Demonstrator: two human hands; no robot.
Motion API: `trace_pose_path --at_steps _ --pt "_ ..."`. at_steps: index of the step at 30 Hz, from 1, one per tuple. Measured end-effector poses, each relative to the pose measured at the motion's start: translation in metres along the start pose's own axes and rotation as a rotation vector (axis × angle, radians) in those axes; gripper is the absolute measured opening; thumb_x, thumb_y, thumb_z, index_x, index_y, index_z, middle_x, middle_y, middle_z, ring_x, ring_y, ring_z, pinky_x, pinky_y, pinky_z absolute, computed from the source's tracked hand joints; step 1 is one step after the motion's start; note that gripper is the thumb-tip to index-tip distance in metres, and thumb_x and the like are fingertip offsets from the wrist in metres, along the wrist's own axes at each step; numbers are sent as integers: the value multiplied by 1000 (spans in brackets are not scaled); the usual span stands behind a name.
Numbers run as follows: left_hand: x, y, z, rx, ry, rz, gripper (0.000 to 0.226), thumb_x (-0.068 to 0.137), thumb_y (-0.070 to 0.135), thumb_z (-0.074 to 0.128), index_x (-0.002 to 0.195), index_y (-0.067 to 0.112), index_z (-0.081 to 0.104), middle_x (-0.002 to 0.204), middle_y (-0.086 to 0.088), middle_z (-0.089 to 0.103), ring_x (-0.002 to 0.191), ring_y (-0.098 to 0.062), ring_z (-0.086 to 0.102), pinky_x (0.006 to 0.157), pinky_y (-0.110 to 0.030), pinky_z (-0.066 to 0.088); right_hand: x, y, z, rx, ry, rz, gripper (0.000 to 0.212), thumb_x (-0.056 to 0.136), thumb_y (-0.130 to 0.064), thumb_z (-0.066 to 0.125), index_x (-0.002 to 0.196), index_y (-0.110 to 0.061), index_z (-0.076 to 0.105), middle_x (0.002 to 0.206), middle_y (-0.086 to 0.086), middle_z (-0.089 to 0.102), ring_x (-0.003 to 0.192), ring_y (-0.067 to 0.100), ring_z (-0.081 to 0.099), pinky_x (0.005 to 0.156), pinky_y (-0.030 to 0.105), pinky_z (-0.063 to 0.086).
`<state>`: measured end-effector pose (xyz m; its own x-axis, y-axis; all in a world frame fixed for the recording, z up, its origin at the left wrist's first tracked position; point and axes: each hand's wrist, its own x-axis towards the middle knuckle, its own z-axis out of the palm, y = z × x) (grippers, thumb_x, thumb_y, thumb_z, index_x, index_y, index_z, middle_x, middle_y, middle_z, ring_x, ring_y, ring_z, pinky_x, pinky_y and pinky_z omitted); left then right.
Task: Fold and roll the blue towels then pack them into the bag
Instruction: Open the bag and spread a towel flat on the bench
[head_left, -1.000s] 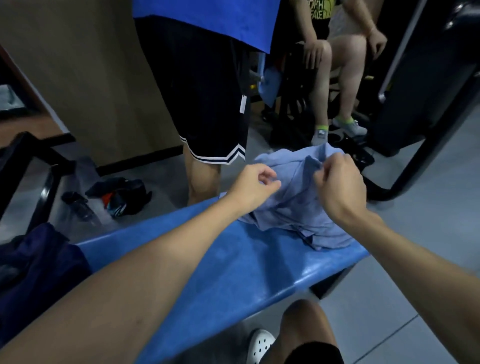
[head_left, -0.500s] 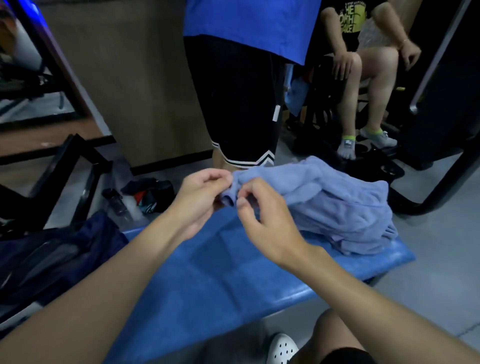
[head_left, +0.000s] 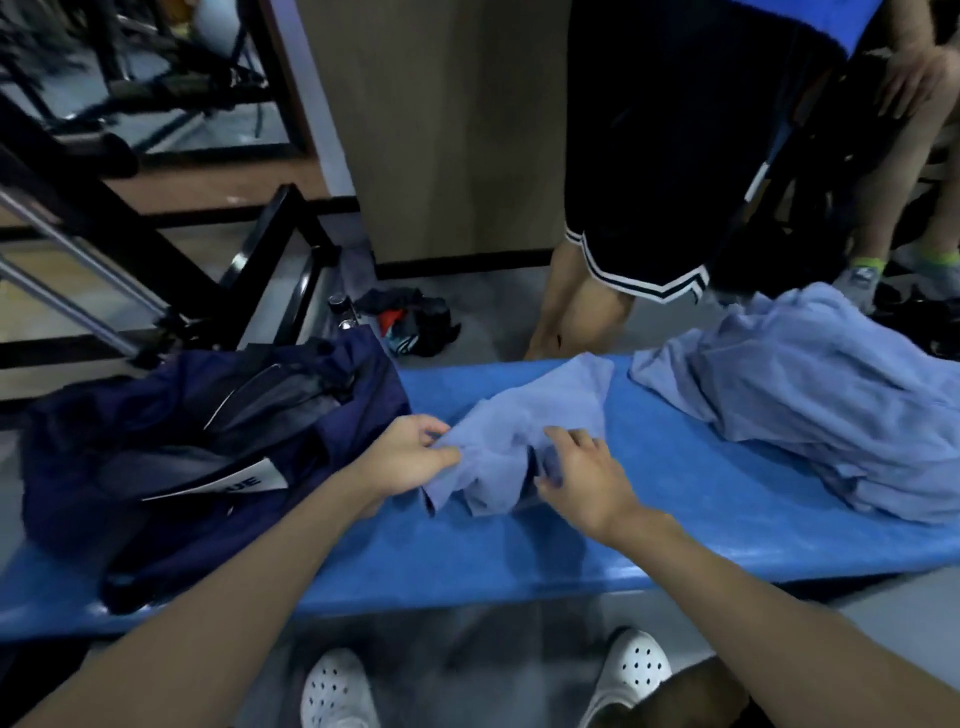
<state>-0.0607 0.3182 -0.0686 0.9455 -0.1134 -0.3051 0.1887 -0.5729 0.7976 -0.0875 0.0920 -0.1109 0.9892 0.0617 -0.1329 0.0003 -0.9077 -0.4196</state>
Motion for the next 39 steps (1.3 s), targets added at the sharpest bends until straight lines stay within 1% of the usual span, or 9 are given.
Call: trace_pose_path --at_steps 5,10,14,17,20,23,26,35,39 --pt "6 -27 1 139 -14 -17 22 88 22 71 106 11 64 92 -3 65 86 -17 60 80 -28 50 4 6 12 -107 -47 57 39 93 -36 54 130 -25 48 131 5 44 125 30 37 96 42 39" --pt "13 -39 15 247 -2 -88 14 83 16 67 71 11 61 64 -12 57 63 -19 53 64 -33 47 1 18 2 -77 40 50 8 96 -29 48 96 -21 48 111 5 48 105 30 45 88 41 40" --pt "14 -39 26 338 99 -130 32 85 28 69 71 13 44 67 -3 47 60 -17 46 56 -28 37 0 31 -10 125 65 162 18 82 -18 58 77 -21 42 102 0 46 95 29 49 84 41 45" --pt "11 -37 35 429 148 -195 44 91 44 63 72 12 39 84 -6 48 64 -17 45 50 -29 31 3 40 -11 336 55 324 3 87 -22 54 89 -21 53 103 6 54 92 28 54 81 36 47" --pt "6 -38 41 405 200 -221 44 95 43 59 74 9 41 79 -3 50 63 -15 45 62 -31 39 3 47 -9 408 56 383 29 96 -23 53 120 -8 50 109 15 59 99 32 57 76 33 44" --pt "3 -44 43 363 238 -273 41 91 37 64 69 12 41 70 -2 50 62 -18 49 56 -30 39 4 49 -7 496 74 434 38 91 -16 62 125 -4 51 101 14 62 99 33 59 80 36 46" --pt "1 -50 43 255 236 -318 40 86 26 69 62 9 42 60 -2 46 57 -19 49 45 -27 29 2 46 -9 577 108 470 5 82 -2 59 78 -4 58 68 9 50 66 23 45 58 33 41" --pt "-13 -8 26 6 473 57 13 90 12 65 82 8 56 64 1 56 55 -12 50 55 -24 41 -6 41 -55 912 432 268 23 85 2 60 74 -11 45 63 2 41 53 8 35 46 19 33" --pt "-21 15 8 -57 534 267 11 91 12 65 84 12 56 63 -14 53 52 -15 43 55 -28 41 -14 41 -79 949 482 195 32 92 -20 65 72 -11 42 58 -3 33 49 6 29 46 19 28"
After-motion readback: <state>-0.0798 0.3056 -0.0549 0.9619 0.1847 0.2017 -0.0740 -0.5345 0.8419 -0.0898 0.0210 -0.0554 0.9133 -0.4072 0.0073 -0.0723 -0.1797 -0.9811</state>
